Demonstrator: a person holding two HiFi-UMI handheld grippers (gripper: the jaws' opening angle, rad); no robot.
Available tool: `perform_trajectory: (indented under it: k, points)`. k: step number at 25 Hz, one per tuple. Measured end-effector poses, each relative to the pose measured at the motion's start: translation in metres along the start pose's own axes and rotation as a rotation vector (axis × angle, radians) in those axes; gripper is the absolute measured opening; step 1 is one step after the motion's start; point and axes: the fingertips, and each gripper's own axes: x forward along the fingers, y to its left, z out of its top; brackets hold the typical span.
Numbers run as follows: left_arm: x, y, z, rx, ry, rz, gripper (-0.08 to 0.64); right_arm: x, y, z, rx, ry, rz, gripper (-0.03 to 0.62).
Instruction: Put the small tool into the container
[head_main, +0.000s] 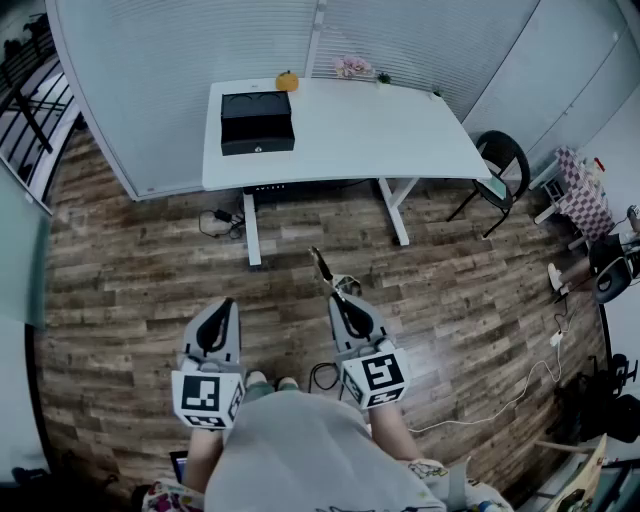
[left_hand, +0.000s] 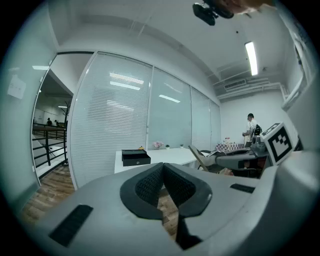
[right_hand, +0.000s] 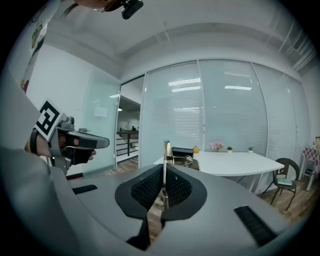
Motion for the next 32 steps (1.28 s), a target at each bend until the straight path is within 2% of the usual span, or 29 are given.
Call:
perform_trajectory:
  k: [4,8,17,24,32]
  points:
    - [-0.001,-0.01,-0.001,0.004,-0.003,0.006,0.005,-0.012,-0.014,0.0,0.025,-0.007,-0.017,0.002]
    - [-0.004,-0.015,-0.001,0.03,-0.002,0.029,0.005,-0.022,-0.022,0.0,0.035,-0.012,-0.005,0.002]
    - [0.0,-0.016,-0.005,0.025,0.008,0.055,0.005,-0.014,-0.023,-0.007,0.047,-0.006,0.044,0.002]
    - [0.018,-0.002,-0.008,0.03,0.012,0.063,0.005,0.009,-0.028,-0.012,0.053,-0.002,0.055,0.002]
    - [0.071,0.028,0.001,0.022,0.009,0.027,0.005,0.066,-0.042,-0.004,0.045,0.003,0.049,0.002]
